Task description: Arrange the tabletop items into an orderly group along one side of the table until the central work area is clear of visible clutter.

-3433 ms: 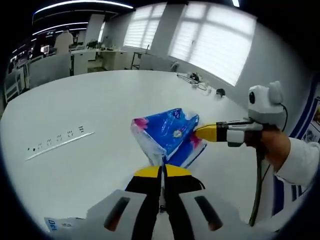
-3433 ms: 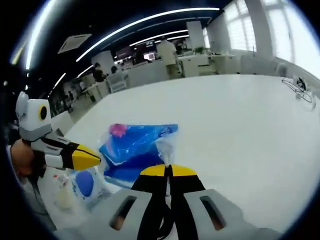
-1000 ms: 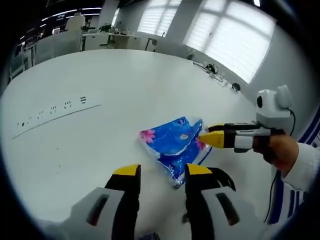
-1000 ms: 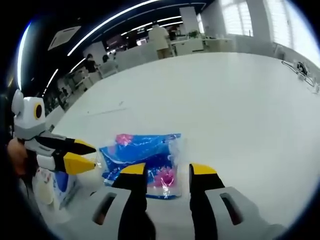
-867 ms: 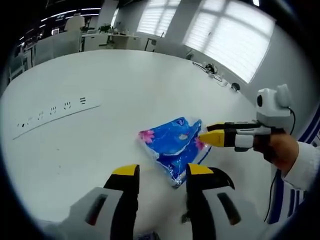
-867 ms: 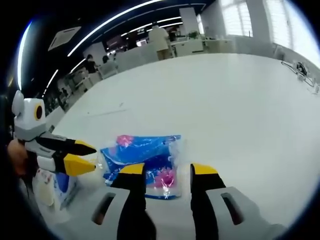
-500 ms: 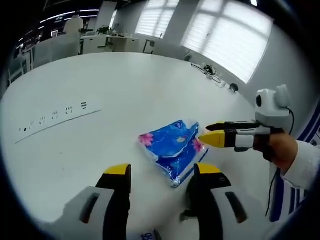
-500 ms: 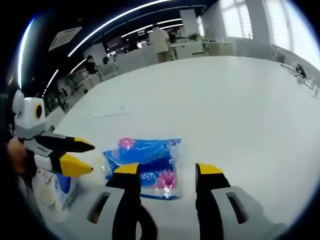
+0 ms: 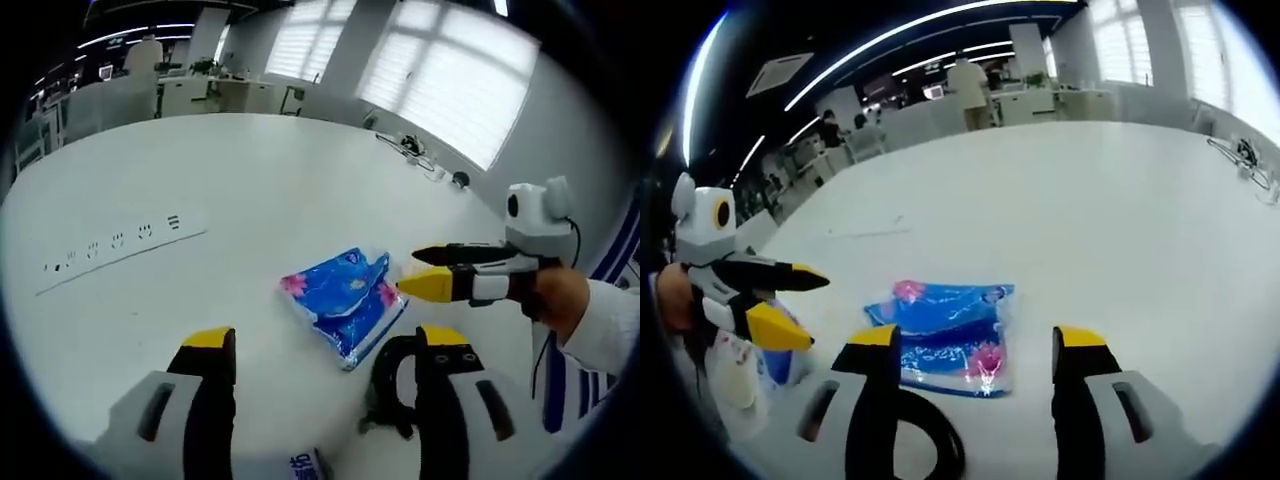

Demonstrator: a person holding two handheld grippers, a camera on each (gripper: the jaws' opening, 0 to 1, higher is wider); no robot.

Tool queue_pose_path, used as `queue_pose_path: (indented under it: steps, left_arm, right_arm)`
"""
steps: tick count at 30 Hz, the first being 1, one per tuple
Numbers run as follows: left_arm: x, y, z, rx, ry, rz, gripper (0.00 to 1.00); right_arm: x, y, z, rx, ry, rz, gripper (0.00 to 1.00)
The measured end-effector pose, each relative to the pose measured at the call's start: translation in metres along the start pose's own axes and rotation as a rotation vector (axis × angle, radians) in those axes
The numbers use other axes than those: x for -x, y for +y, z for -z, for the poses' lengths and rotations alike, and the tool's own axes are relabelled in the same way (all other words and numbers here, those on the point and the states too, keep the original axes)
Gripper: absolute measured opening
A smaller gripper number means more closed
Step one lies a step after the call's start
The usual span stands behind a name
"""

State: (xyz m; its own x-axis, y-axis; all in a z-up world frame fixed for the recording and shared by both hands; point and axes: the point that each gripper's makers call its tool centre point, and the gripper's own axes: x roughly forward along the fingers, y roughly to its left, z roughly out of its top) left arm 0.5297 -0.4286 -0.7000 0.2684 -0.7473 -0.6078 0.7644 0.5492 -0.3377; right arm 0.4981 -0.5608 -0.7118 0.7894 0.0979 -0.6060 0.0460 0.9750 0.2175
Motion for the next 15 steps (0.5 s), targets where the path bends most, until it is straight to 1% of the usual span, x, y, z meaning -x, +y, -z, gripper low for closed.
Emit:
queue_pose_path:
  steps: [2, 7, 9, 11, 14, 15]
  left_arm:
    - [0.005, 0.001, -0.001, 0.000, -0.003, 0.003, 0.78]
    - [0.016, 0.003, -0.003, -0.007, -0.014, 0.003, 0.81]
    - [0.022, 0.005, -0.004, -0.011, -0.016, 0.005, 0.84]
    - [0.029, 0.004, -0.007, -0.006, -0.030, 0.015, 0.87]
    - [0.038, 0.005, -0.009, -0.022, -0.033, 0.016, 0.87]
    - [0.044, 0.007, -0.009, -0.028, -0.032, 0.014, 0.87]
  right_arm:
    - [0.003, 0.002, -0.001, 0.001, -0.002, -0.005, 0.66]
    - [0.011, 0.008, -0.007, 0.003, -0.019, -0.019, 0.71]
    - [0.013, 0.011, -0.008, 0.017, -0.020, -0.020, 0.73]
    - [0.015, 0.014, -0.008, 0.017, -0.020, -0.027, 0.75]
    - [0.018, 0.019, -0.008, 0.022, -0.021, -0.033, 0.77]
    - [0.020, 0.023, -0.007, 0.026, -0.017, -0.042, 0.78]
